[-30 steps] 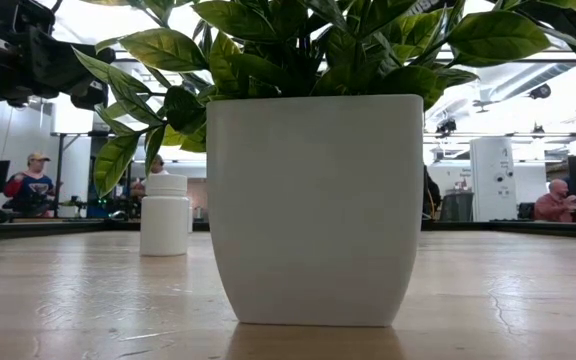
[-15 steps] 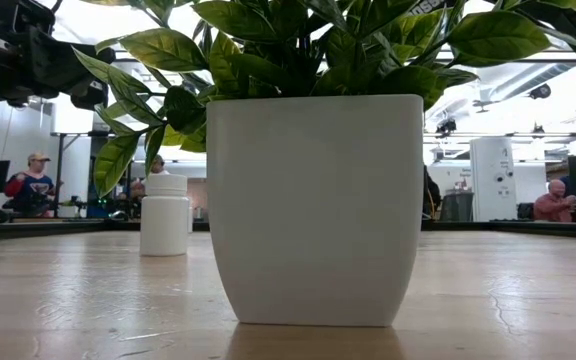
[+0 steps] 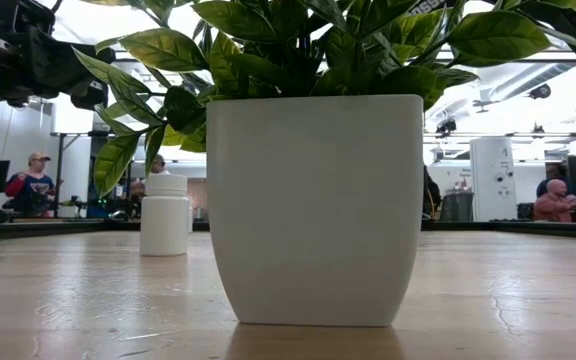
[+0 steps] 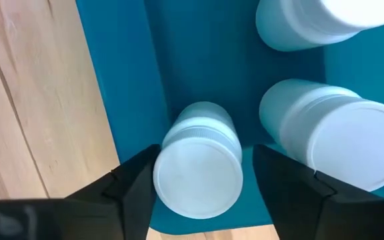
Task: Pick and place pill bottles into a basket
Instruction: Put the white pill bottle into the blue bin
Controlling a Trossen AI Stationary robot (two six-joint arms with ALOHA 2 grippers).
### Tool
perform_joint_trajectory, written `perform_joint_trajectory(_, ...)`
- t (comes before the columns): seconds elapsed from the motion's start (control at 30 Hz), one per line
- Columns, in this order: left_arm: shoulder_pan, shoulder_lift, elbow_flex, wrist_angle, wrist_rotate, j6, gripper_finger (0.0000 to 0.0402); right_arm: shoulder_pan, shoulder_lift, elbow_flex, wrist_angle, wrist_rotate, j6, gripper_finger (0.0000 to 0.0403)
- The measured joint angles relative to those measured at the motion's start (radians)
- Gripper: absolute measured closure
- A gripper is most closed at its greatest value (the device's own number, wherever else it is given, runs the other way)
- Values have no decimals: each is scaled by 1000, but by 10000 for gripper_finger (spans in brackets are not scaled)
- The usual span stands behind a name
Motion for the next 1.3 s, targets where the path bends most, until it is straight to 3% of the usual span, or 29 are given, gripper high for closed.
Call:
perform_joint_trajectory(0.63,0,0,0,0,0,0,400,0,-4,1,-4,8,26,138)
perform_joint_trajectory(1.3,0,-1,0,0,0,0,400,21,-142,46,-110,0,55,152)
